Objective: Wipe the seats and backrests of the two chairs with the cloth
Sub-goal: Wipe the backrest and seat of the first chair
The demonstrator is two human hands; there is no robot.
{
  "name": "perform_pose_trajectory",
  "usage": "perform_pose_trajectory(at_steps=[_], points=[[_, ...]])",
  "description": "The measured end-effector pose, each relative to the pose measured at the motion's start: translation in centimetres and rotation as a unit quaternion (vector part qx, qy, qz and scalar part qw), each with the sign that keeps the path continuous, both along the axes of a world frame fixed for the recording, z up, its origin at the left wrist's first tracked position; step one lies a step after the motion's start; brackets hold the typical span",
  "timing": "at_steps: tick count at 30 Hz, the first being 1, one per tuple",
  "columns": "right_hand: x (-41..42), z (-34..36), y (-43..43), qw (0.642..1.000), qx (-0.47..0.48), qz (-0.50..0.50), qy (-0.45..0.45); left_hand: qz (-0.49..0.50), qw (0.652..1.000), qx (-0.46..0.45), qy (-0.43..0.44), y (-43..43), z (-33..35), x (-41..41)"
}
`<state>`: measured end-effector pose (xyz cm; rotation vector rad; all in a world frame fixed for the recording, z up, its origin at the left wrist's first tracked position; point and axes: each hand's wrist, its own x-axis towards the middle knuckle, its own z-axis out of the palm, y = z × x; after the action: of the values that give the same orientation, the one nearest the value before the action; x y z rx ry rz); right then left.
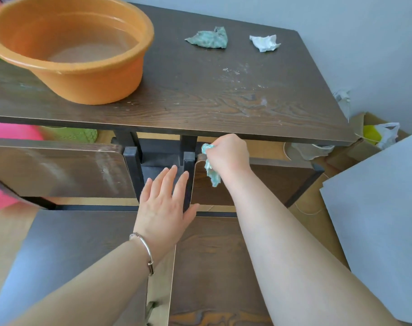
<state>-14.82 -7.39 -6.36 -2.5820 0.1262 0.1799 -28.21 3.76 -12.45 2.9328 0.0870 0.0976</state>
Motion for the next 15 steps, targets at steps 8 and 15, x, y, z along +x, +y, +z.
perform_pose_trajectory(at_steps=[8, 15], points=[[-1.8, -0.6, 3.3, 0.998, 0.038, 0.033, -0.039, 0.010, 1.000, -0.011, -0.021, 4.9, -0.7, -1.9], [-3.0, -1.0, 2.1, 0.972, -0.038, 0.197, -0.122, -0.004, 0.999, -0.013, -0.029, 5.8, -1.1, -2.1]])
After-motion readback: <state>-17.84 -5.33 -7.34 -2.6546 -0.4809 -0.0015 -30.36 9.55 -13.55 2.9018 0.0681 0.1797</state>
